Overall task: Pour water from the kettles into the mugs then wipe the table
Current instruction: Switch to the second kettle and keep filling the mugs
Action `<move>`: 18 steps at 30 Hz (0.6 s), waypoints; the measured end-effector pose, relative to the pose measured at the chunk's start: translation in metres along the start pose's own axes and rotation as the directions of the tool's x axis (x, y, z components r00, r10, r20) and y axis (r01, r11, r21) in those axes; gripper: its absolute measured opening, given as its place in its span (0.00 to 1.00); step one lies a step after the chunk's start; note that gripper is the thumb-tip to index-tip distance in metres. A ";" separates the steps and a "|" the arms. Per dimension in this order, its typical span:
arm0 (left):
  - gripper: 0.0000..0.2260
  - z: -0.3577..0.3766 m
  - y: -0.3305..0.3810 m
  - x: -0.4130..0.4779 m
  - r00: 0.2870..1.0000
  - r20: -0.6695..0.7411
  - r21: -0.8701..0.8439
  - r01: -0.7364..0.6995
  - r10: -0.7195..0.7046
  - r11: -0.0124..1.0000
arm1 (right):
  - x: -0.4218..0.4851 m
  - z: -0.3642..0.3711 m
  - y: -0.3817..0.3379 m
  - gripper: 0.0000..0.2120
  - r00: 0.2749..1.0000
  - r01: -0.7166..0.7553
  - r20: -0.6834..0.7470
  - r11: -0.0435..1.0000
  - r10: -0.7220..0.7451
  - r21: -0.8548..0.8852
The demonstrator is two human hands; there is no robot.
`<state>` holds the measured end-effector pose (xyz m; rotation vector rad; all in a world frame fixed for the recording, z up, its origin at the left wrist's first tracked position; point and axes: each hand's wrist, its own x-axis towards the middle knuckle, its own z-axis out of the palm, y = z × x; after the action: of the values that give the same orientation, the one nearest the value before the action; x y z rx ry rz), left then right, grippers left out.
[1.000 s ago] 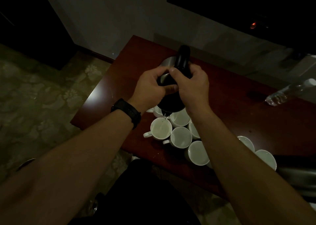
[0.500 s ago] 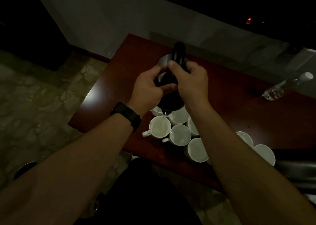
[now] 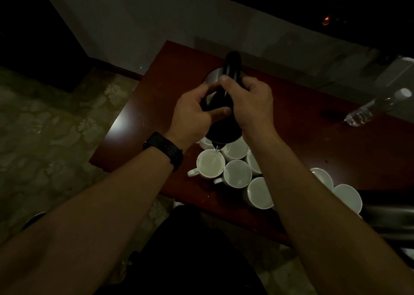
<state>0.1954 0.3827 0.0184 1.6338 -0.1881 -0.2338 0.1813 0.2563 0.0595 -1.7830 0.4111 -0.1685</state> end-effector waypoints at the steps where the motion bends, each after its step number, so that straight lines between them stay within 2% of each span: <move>1: 0.22 0.000 0.000 0.000 1.000 0.001 -0.004 0.001 -0.001 1.000 | 0.000 0.000 0.000 0.11 1.000 -0.002 0.001 1.000 0.002 0.005; 18: 0.23 -0.001 0.004 -0.002 1.000 0.010 0.061 -0.014 0.013 0.998 | -0.004 0.002 -0.002 0.06 0.999 -0.031 -0.011 0.999 0.031 0.017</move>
<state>0.1942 0.3842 0.0221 1.6915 -0.2151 -0.2277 0.1790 0.2601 0.0607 -1.7585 0.4439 -0.1606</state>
